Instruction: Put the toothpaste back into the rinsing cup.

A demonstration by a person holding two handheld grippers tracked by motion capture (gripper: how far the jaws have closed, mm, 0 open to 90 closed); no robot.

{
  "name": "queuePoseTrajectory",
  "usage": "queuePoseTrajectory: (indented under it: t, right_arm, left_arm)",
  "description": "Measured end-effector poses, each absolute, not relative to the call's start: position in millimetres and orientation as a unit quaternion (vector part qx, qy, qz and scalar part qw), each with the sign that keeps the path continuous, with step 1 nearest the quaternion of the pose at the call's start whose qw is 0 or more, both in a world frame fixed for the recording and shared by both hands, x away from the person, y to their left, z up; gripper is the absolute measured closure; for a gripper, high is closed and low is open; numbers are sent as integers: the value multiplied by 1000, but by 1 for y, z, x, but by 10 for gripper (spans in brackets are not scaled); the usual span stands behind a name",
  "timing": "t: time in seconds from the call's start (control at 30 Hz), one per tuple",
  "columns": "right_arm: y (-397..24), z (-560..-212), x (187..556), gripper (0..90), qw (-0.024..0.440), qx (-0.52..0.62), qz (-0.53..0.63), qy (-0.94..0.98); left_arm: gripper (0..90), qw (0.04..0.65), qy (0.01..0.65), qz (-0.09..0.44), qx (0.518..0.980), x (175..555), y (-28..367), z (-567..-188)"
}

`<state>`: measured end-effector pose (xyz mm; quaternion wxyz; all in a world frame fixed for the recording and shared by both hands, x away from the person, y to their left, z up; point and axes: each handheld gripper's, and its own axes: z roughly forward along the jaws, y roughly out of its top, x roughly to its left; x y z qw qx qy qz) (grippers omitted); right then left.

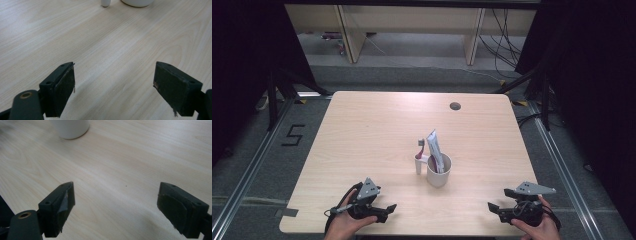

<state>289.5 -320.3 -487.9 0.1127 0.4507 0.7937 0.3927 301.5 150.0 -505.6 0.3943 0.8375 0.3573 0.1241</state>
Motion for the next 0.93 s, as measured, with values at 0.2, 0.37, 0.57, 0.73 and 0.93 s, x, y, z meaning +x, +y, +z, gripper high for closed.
queuePoseTrajectory:
  t: [0.2, 0.37, 0.57, 0.73, 0.93]
  right_arm:
    - [-322, -489, 289, 157, 119, 445, 387, 799]
    - [-323, -490, 286, 157, 124, 444, 374, 805]
    - [-324, -490, 283, 158, 124, 446, 372, 804]
    - [-324, -490, 282, 158, 128, 444, 369, 806]
    - [-325, -490, 284, 157, 126, 442, 375, 805]
  left_arm:
    - [166, 395, 357, 124, 837, 301, 150, -506]
    - [166, 395, 357, 125, 837, 301, 150, -506]
    - [166, 391, 358, 130, 838, 302, 151, -506]
    - [166, 398, 356, 127, 836, 301, 149, -506]
    - [166, 407, 364, 128, 828, 302, 151, -505]
